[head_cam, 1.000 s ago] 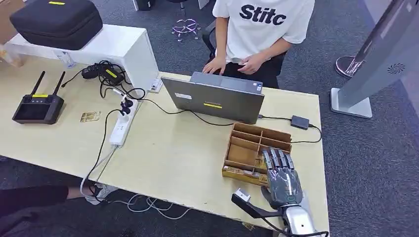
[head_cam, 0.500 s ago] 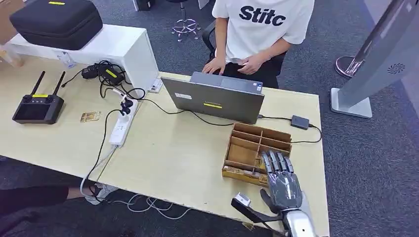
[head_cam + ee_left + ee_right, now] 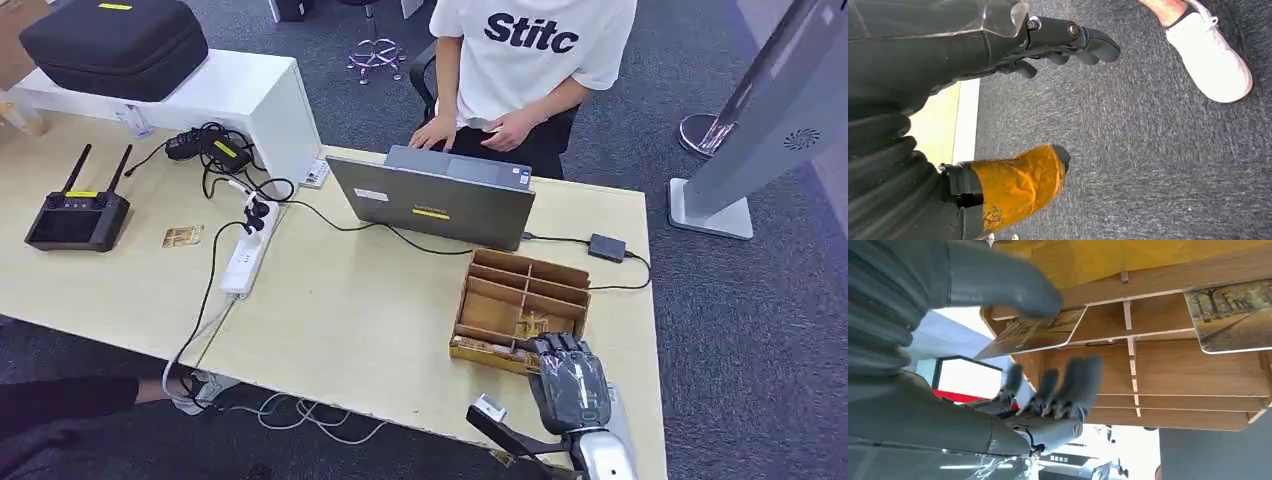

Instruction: Pass the card to the sensor for recognition and then transmit it.

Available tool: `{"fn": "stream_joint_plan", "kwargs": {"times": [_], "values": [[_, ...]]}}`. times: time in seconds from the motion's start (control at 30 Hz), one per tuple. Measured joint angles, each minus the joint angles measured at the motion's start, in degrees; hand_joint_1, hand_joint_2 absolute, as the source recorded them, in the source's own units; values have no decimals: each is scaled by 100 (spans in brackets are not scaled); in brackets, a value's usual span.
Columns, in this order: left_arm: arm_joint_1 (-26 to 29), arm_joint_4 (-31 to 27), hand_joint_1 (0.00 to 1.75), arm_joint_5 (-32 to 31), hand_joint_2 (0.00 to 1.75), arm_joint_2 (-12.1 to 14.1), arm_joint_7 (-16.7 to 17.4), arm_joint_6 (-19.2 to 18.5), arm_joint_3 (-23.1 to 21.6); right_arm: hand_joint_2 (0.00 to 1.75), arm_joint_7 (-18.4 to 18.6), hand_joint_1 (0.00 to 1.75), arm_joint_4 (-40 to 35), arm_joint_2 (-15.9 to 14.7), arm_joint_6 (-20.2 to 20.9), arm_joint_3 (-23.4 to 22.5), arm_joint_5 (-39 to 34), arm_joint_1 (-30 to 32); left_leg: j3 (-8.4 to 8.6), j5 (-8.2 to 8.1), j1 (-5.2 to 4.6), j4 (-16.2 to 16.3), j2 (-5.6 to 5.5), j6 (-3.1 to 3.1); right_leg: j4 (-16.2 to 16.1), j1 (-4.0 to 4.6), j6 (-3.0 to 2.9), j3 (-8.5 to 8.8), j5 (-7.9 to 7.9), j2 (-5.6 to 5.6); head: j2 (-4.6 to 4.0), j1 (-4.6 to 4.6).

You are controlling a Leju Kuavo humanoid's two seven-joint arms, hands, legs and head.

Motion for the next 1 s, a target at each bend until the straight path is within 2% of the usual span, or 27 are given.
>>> {"fn": "stream_joint_plan", "kwargs": {"times": [0.1,0.13,0.17,0.23,0.37,0.4,0.53,0.67,0.83,1.0], "values": [[0,0,0,0,175,0,0,0,0,175,6,164,-2,0,0,0,9,-1,0,0,0,0,0,0,0,0,0,0,0,0,0,0],[0,-2,0,0,175,0,0,0,0,175,70,171,-2,0,-2,0,48,-3,0,0,0,0,0,0,0,0,0,0,0,0,0,0],[0,0,0,0,175,0,0,0,0,175,178,169,-2,0,-4,4,59,-12,0,0,0,0,0,0,0,0,0,0,0,0,0,0],[0,0,0,-2,175,0,0,0,0,175,501,175,13,-9,2,52,68,-67,0,0,0,0,0,0,0,0,0,0,0,0,0,0],[-6,-2,0,-35,175,0,0,-7,0,175,1622,175,238,-186,138,384,70,-425,0,2,0,0,1,2,0,0,0,1,0,-2,0,2],[-5,0,0,-35,175,2,0,-9,0,175,1648,175,306,-214,133,411,70,-498,0,3,0,0,0,2,0,0,1,2,1,-3,0,2],[-5,-2,0,-52,175,4,20,-13,0,175,1467,175,439,-238,61,413,72,-716,0,5,-1,1,1,0,0,0,-4,2,7,-2,0,0],[-4,-2,0,-96,175,7,20,-39,0,175,1333,175,249,-249,55,422,72,-909,1,6,0,1,1,0,1,0,-4,0,8,-1,0,0],[-4,0,0,-149,175,11,22,-83,0,175,539,175,-66,-192,-129,380,70,-1281,3,8,2,1,0,-1,2,1,-5,0,8,0,0,0],[-5,0,0,-166,175,11,22,-85,0,175,178,175,-321,-55,-138,289,14,-1381,1,8,3,1,-1,-1,2,2,-5,0,7,-2,0,0]]}}
